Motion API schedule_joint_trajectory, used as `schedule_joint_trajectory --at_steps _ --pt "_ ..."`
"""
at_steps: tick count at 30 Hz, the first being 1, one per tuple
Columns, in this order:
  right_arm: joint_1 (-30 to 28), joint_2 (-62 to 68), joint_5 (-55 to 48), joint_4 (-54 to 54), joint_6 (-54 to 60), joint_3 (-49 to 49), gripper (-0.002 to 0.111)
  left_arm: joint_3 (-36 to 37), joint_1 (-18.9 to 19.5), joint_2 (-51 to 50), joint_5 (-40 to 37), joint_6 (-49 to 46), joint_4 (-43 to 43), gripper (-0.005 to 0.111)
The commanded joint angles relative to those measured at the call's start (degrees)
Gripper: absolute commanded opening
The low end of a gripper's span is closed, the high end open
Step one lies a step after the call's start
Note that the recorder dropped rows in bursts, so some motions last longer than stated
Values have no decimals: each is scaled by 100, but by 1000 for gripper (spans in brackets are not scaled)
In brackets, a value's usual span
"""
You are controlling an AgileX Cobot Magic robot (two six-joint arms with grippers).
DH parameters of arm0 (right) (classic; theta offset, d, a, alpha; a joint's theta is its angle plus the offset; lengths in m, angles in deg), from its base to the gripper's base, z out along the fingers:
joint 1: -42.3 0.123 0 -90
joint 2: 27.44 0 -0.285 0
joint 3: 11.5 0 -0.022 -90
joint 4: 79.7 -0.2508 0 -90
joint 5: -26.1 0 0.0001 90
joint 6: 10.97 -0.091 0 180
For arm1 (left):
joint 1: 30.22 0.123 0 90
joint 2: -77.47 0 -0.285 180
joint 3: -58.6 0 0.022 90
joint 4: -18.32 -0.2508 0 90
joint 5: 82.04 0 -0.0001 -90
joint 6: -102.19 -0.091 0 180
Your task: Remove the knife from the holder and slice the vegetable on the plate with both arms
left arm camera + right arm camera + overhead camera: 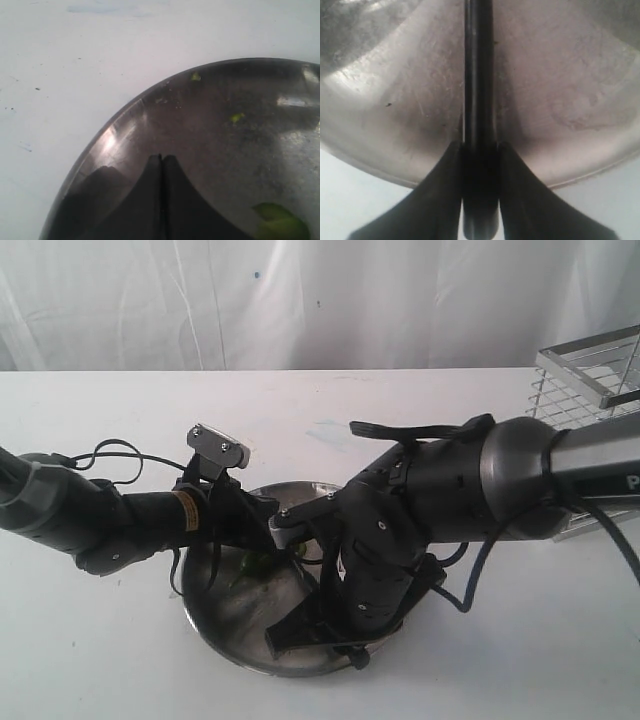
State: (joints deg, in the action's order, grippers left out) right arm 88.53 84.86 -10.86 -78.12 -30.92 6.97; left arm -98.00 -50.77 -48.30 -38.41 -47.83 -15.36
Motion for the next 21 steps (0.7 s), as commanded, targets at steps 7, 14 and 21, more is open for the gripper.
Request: schedule_joint_trajectory --at_steps 7,14,21 --pt "-6 135 19 73 -17 18 0 95 -2 -97 -655 -28 -112 0" --pt "-6 133 19 47 -17 18 0 95 -2 -97 -643 -28 -227 0" --pt "-6 123 -137 48 -17 8 0 95 -2 -37 -556 -28 -203 0"
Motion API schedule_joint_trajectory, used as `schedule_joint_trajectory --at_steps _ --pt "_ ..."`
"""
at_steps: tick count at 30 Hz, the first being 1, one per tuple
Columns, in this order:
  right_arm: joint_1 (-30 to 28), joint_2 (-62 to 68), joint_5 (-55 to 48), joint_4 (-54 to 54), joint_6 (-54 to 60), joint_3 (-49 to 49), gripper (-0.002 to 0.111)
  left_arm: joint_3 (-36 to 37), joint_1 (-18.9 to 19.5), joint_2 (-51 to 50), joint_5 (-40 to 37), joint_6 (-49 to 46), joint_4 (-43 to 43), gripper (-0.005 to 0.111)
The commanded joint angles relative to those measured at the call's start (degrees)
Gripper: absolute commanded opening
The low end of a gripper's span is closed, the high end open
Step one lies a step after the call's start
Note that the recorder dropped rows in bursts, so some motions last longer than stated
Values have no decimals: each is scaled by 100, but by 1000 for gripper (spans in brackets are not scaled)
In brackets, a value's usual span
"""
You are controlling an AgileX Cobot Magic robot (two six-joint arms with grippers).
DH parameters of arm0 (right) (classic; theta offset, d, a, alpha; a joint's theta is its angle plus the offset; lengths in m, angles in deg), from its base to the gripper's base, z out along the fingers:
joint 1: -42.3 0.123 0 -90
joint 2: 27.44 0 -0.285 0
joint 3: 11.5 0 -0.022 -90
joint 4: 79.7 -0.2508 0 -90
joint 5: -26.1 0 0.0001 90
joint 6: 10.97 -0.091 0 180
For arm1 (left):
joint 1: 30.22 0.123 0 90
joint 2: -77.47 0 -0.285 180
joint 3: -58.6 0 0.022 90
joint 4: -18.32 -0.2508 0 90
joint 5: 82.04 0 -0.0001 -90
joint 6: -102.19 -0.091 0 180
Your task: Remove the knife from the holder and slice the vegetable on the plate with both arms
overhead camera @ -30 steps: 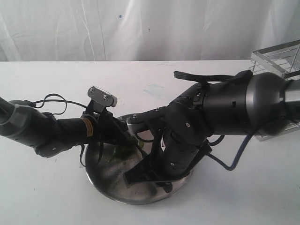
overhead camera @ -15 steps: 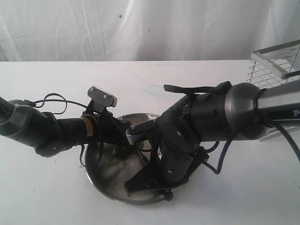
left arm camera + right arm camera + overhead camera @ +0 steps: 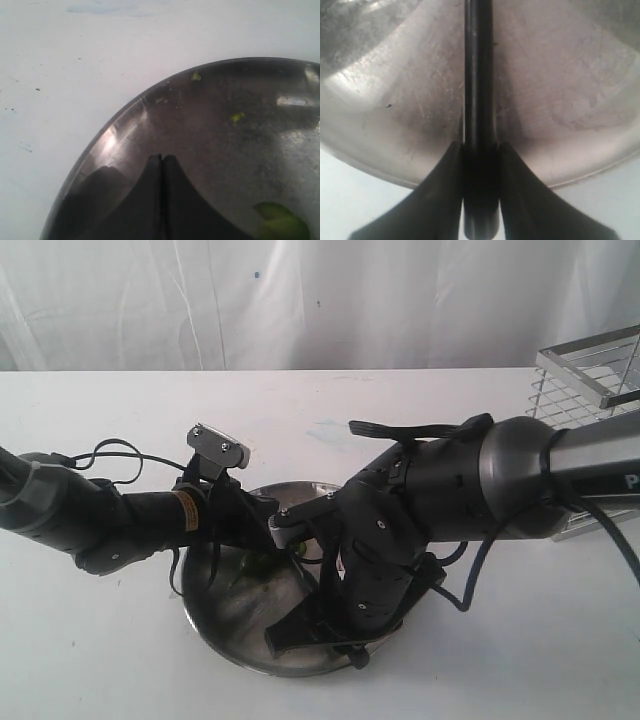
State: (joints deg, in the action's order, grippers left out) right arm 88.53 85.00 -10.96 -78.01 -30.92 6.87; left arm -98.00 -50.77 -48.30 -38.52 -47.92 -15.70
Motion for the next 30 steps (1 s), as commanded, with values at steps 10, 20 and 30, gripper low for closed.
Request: schedule_joint_trajectory --at_steps 10,20,30 --pt "-6 110 -385 37 87 18 0 95 66 1031 -415 -73 44 0" --pt "-6 110 -623 37 98 -105 0 95 789 2280 -2527 -187 -30 0" --pt "-150 110 -1147 419 195 -571 0 107 901 2857 -3516 30 -127 0"
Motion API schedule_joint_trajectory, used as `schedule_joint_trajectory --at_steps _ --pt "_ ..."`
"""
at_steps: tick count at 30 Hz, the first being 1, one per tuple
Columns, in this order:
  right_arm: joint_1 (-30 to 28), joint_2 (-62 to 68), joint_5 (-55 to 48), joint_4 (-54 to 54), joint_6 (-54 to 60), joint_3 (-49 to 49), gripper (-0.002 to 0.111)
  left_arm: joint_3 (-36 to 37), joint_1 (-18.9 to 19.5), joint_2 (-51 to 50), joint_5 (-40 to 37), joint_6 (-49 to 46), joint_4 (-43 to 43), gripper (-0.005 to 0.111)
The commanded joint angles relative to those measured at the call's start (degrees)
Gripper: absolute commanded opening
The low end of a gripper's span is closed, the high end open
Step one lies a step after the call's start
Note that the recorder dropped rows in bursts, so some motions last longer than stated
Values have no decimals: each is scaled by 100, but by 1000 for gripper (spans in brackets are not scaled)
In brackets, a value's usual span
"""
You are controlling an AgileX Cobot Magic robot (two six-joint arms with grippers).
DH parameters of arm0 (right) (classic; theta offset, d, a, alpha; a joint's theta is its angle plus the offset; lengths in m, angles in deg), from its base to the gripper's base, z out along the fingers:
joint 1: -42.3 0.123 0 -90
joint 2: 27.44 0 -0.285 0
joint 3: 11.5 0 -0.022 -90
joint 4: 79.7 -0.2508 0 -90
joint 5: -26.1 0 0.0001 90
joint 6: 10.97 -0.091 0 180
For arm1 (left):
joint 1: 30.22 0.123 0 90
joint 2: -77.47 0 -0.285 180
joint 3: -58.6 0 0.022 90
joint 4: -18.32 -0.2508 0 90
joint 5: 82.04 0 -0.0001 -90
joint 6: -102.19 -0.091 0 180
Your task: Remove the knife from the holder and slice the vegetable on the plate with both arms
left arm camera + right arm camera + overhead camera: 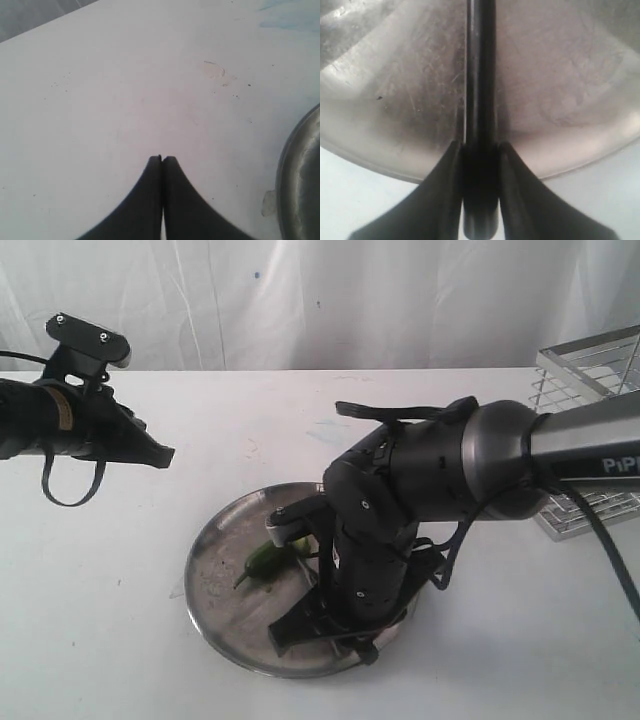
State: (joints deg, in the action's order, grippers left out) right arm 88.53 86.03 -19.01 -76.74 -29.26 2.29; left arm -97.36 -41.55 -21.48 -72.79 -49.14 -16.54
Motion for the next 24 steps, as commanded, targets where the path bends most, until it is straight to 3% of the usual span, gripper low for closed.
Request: schedule_joint_trajectory --at_steps 1,24 --pt "-181 6 -405 318 16 -112 0 43 -22 188 -76 152 -44 0" --pt "-235 -343 177 513 16 -146 0 43 -22 204 395 302 -44 0"
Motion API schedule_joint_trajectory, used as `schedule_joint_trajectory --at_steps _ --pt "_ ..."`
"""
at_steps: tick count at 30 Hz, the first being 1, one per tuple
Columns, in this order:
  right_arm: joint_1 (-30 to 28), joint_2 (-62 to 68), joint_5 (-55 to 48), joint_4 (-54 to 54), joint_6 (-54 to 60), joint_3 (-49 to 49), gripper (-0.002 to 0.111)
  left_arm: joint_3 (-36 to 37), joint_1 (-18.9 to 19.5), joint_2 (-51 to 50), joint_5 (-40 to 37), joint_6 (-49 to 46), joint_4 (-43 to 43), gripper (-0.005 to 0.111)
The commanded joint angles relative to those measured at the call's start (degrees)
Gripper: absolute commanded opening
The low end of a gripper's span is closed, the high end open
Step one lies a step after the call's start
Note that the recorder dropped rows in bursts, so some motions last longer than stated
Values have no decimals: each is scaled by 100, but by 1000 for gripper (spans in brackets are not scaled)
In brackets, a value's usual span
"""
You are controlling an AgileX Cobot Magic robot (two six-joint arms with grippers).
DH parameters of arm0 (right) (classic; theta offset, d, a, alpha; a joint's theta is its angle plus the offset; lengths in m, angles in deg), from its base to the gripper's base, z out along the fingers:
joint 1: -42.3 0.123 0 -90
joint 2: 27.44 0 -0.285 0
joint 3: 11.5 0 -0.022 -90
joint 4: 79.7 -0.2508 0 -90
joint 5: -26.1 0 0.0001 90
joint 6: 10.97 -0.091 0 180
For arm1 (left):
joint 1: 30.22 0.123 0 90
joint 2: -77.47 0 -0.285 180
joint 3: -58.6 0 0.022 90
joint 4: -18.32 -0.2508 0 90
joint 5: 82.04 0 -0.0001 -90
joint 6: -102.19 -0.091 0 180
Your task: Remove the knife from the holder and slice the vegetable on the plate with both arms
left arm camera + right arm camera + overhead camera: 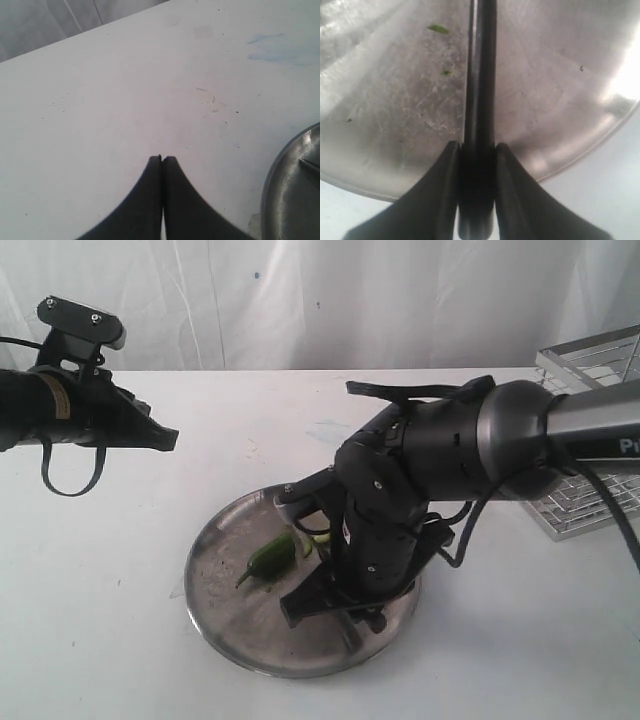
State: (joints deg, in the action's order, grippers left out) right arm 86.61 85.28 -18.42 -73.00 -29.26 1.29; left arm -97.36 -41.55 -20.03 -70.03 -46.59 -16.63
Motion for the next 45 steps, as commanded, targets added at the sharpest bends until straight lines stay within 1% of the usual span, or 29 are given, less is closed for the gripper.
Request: schedule_joint_trajectory --at_steps 1,8,11,14,17,18,19,21,22,23,24,25,26,28,31,33,34,37,42,45 --pt "-42 -333 130 173 17 -46 0 43 -22 59 174 47 -34 0" --pt "-42 -659 85 407 17 -46 0 43 -22 0 501 159 -72 0" --pt "-42 -707 42 370 17 -46 0 43 -22 0 581 375 -481 0" --pt "-42 -707 -227 339 40 -34 0 43 -22 0 708 846 -1138 0" --pt "-42 -707 -675 329 168 -12 0 56 -22 -14 1169 1449 -2119 0" --pt "-42 -707 -777 329 270 -12 0 56 -22 -28 1454 1648 -2563 0" --pt "-42 -717 -844 329 353 -12 0 56 -22 -126 2156 1900 -3316 0" --pt "-42 -717 -833 303 353 -12 0 56 -22 -300 2871 1912 -3865 0" --pt "-42 -717 -821 235 353 -12 0 56 -22 -349 2883 1912 -3891 0" --pt "-42 -717 -792 7 398 -12 0 56 -22 -449 2667 1912 -3891 0" --pt "-42 -717 -768 -199 559 -12 0 56 -22 -503 2551 1912 -3891 0" --pt "-42 -717 -745 -623 1014 -12 0 56 -22 -606 2337 1912 -3891 0" --pt "-42 -717 -712 -782 1132 -12 0 56 -22 -653 2273 1912 -3891 0" --pt "-42 -717 -463 -848 1048 -12 0 56 -22 -862 2302 1957 -3891 0" --pt "-42 -706 -361 -848 1037 -12 0 56 -22 -969 2312 1957 -3891 0" --pt "-42 -661 -361 -848 1037 -12 0 56 -22 -985 2403 1957 -3891 0" --pt "-42 -584 -361 -848 1037 -12 0 56 -22 -985 2612 1957 -3891 0" --pt "-42 -483 -361 -848 1037 -12 0 56 -22 -985 2877 1941 -3868 0" --pt "-42 -456 -361 -848 1037 -12 0 56 -22 -1006 2924 1941 -3840 0" --pt "-42 -456 -361 -848 1026 -12 0 56 -22 -1109 3169 1952 -3831 0"
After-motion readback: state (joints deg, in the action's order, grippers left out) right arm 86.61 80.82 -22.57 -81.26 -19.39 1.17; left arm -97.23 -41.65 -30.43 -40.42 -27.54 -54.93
